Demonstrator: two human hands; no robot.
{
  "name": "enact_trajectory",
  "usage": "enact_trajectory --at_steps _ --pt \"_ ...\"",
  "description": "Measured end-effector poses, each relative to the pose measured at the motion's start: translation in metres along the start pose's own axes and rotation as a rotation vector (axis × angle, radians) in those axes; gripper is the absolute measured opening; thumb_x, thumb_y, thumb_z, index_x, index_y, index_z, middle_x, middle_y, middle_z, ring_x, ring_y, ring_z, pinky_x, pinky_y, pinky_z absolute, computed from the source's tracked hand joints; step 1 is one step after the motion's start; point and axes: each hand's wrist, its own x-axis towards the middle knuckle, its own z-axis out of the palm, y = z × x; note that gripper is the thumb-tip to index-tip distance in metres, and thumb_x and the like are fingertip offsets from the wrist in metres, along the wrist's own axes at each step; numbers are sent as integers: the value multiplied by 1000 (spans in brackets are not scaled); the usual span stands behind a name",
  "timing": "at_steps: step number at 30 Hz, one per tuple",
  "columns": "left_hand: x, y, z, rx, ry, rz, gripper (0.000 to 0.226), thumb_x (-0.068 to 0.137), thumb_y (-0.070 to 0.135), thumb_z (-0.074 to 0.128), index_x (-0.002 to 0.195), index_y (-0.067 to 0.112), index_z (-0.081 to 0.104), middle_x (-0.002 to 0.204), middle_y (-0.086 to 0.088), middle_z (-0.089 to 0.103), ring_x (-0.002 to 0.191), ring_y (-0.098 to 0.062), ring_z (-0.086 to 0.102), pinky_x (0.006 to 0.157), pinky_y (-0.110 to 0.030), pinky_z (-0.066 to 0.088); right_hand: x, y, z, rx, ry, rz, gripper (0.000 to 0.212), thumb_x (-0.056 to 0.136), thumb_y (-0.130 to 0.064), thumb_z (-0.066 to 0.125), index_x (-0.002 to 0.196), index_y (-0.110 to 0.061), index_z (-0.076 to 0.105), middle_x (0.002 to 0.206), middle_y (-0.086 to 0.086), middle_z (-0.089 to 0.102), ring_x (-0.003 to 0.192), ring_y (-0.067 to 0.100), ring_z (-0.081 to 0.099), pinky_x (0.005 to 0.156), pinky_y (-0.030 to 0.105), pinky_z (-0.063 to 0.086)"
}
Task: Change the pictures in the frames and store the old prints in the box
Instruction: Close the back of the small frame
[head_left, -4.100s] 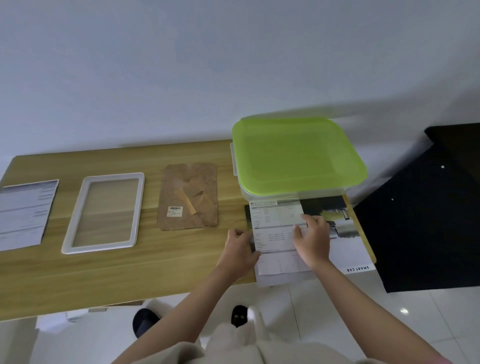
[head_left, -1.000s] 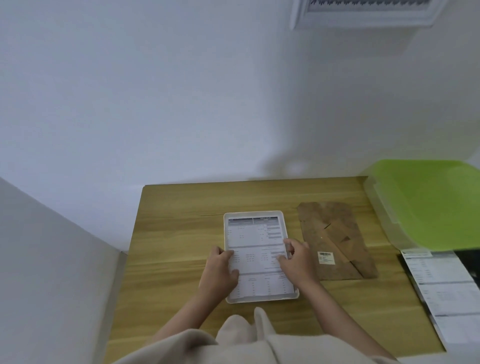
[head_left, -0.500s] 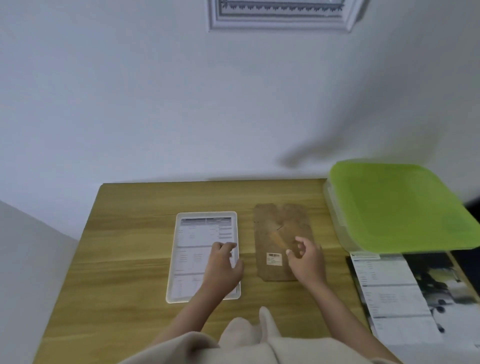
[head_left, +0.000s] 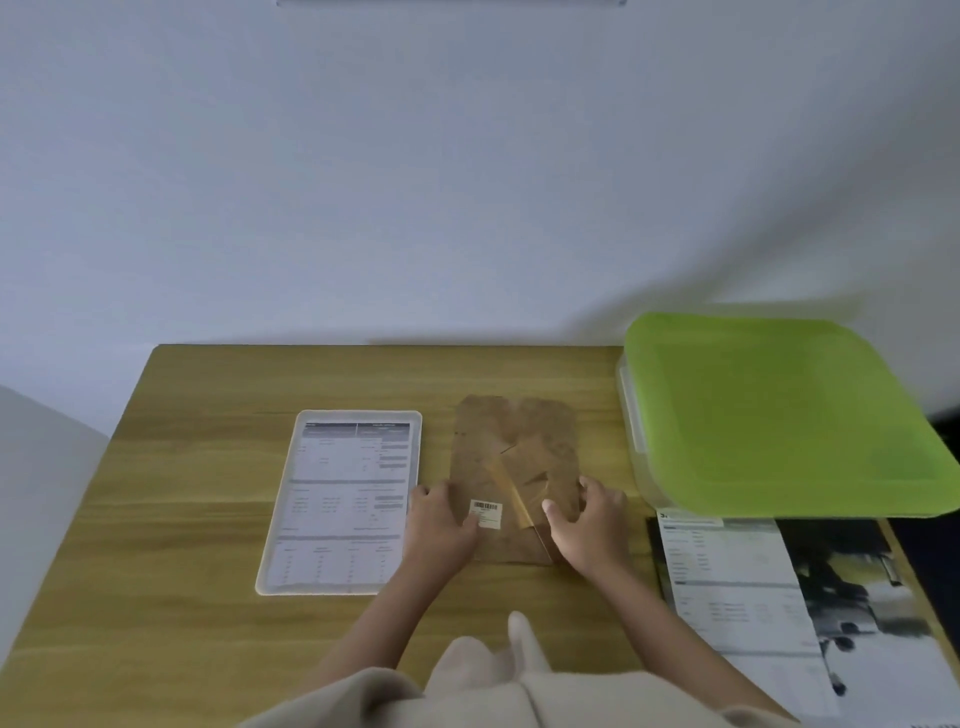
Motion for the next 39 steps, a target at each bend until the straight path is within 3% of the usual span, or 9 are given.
enact_trajectory --at_steps 5,11,15,21,26,31,39 --pt "4 -4 -7 -117 1 2 57 71 17 75 123 13 53 108 -3 59 90 -13 60 82 -30 54 1 3 -3 105 10 -27 63 80 -38 70 134 -12 48 121 7 49 101 17 53 88 28 46" --pt "-1 -16 -29 -161 58 71 57 72 11 75 124 15 52 108 0 56 91 -11 52 77 -20 41 -27 -12 8 169 70 -62 67 81 -35 70 137 -10 43 111 0 44 98 13 50 81 22 42" --pt "-7 -41 -57 -198 83 92 51 72 10 74 120 17 55 109 1 57 89 -8 54 72 -16 42 -47 -34 26 202 82 -113 66 80 -33 72 136 -9 44 110 0 46 96 12 49 73 14 39" --pt "-18 -90 -105 -233 134 28 50 72 9 73 118 15 56 107 -1 60 88 -10 57 74 -21 46 -71 -74 67 223 49 -206 70 77 -32 75 137 -13 44 112 2 48 94 11 50 84 27 48" --pt "-22 -126 -139 -221 155 -20 54 73 10 73 123 12 54 113 -2 59 90 -10 56 72 -19 42 -85 -106 102 203 -4 -234 70 77 -33 75 136 -13 45 115 2 48 95 9 49 79 18 41" --pt "-13 -142 -155 -171 124 -34 53 73 12 73 123 11 54 111 -4 60 91 -12 55 74 -21 42 -88 -120 119 174 -36 -210 66 78 -34 73 135 -13 46 116 3 48 97 11 50 84 22 42" --pt "5 -151 -159 -113 47 -6 48 73 11 70 119 11 55 111 -7 57 86 -13 58 76 -21 47 -81 -113 125 120 -30 -200 55 77 -32 74 125 -14 56 96 2 53 81 12 55 75 21 42"
